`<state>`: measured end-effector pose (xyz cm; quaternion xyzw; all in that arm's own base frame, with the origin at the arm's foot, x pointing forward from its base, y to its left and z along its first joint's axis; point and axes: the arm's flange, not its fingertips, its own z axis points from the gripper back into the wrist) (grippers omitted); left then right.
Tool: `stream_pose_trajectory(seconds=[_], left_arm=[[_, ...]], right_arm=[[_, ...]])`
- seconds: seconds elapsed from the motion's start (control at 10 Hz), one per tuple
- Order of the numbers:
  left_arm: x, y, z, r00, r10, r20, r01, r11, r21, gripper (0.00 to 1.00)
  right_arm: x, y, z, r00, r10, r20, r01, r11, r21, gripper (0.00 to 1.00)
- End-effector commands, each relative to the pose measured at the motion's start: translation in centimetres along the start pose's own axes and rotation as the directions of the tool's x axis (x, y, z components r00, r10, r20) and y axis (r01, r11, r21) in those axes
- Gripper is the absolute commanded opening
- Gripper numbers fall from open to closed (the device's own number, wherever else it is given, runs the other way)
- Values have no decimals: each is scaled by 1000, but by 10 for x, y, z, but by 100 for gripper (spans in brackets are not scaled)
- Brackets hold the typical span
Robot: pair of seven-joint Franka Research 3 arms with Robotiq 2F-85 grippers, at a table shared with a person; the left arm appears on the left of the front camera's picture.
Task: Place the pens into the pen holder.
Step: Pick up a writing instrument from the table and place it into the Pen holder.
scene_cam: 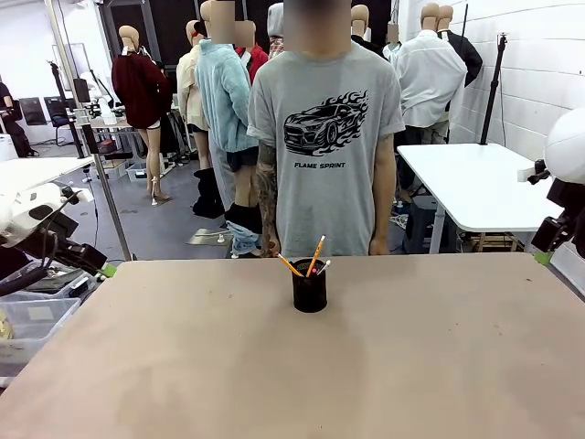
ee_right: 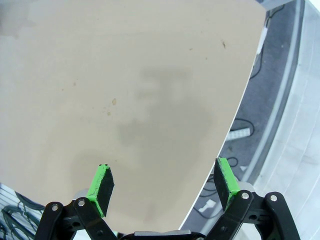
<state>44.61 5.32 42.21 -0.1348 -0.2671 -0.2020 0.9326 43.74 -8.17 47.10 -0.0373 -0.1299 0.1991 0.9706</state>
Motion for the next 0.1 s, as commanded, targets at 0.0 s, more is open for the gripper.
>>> stream_pose_trajectory(seconds=[0.0], left_arm=[[2, 4, -2, 1000, 19, 14, -19, 1000, 6, 57]], right_arm=[[1, 3, -2, 1000, -10, -16, 9, 1000, -19, 100]])
